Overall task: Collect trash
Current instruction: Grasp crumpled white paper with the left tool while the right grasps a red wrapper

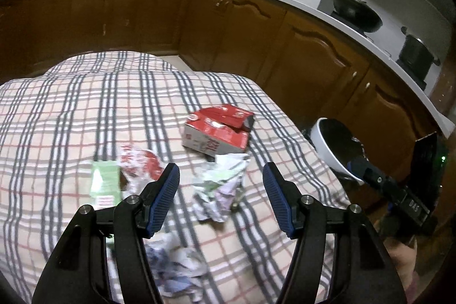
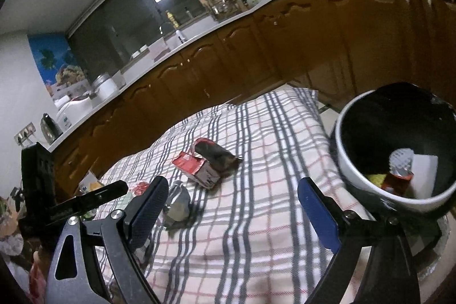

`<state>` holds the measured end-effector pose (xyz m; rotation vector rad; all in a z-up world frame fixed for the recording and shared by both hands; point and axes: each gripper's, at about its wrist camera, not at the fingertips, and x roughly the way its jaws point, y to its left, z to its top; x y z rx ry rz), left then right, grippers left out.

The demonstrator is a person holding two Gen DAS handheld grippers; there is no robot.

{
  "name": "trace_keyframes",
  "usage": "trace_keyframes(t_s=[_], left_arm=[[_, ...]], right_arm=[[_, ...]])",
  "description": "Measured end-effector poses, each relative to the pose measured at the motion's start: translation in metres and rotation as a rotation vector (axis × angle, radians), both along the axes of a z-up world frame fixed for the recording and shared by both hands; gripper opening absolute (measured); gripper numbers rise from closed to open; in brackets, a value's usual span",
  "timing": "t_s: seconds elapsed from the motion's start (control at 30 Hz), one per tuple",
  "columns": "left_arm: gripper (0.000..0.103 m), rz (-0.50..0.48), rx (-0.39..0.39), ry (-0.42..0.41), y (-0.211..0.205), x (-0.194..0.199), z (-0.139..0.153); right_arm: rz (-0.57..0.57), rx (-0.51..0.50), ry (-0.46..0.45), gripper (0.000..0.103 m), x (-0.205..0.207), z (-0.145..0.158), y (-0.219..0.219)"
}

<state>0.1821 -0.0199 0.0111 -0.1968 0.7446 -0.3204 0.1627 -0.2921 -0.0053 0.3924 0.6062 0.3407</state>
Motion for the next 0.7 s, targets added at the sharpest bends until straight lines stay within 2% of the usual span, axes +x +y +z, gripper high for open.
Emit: trace_keyframes(t_s=[0.27,0.4,0.7], left_arm=[[0.061,0.039,0.025,0.022,0.029,0.015,-0.002],[0.066,0.039,0.069,0.038,0.033,0.026,-0.006],[0.066,0.014,0.157,0.113,0.031,0.050,-0.031]], right_arm=[[0.082,-0.021,0.025,0.092,0.032,0.001,0.028],[0.118,-0.051,0.024,0.087,0.052,0.002,0.043],[0.171,-0.116,0.063,0.077,0.105,-0.010,0.071]])
